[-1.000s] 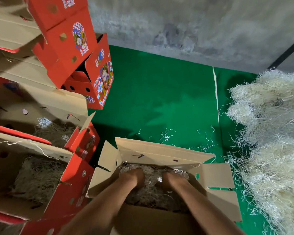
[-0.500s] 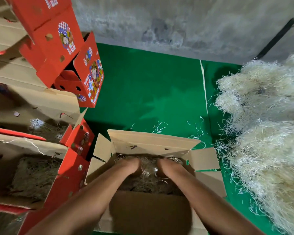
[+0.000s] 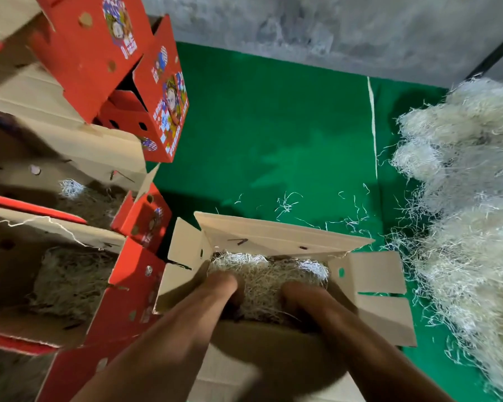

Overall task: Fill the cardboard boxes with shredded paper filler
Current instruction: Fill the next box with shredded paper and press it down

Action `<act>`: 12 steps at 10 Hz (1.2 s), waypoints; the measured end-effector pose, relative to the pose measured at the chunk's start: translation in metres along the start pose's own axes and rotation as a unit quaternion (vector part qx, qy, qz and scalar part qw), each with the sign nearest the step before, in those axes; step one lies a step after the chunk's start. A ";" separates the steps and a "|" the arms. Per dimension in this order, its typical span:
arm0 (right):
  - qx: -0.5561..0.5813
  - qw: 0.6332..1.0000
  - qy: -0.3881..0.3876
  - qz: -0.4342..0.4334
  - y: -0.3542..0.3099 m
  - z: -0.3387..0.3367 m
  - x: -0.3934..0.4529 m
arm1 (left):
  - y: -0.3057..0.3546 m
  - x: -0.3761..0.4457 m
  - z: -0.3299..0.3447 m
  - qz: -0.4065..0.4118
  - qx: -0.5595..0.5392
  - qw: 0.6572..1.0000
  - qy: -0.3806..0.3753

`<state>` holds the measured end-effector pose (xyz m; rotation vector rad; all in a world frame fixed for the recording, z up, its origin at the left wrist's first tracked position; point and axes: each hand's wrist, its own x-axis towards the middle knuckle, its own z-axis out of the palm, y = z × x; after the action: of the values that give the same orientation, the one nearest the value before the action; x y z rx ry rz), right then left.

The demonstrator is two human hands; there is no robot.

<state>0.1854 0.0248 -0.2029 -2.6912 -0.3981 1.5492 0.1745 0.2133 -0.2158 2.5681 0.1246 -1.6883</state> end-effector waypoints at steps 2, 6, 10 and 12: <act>-0.031 0.999 0.022 -0.016 -0.005 -0.002 -0.010 | -0.002 -0.009 -0.005 -0.022 -0.036 0.999 0.006; -0.080 0.979 0.167 0.089 -0.011 -0.044 -0.030 | 0.038 -0.052 -0.043 0.008 -0.075 0.978 0.197; -0.090 0.984 0.126 0.092 0.005 -0.017 0.015 | 0.012 0.014 -0.017 -0.021 -0.027 0.982 0.185; -0.089 0.987 0.119 0.062 0.003 -0.026 -0.006 | 0.012 -0.021 -0.033 -0.012 -0.070 0.985 0.158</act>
<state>0.2058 0.0234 -0.1853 -3.0477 -0.3860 1.2471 0.1976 0.2038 -0.1836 2.7126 0.2807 -1.2176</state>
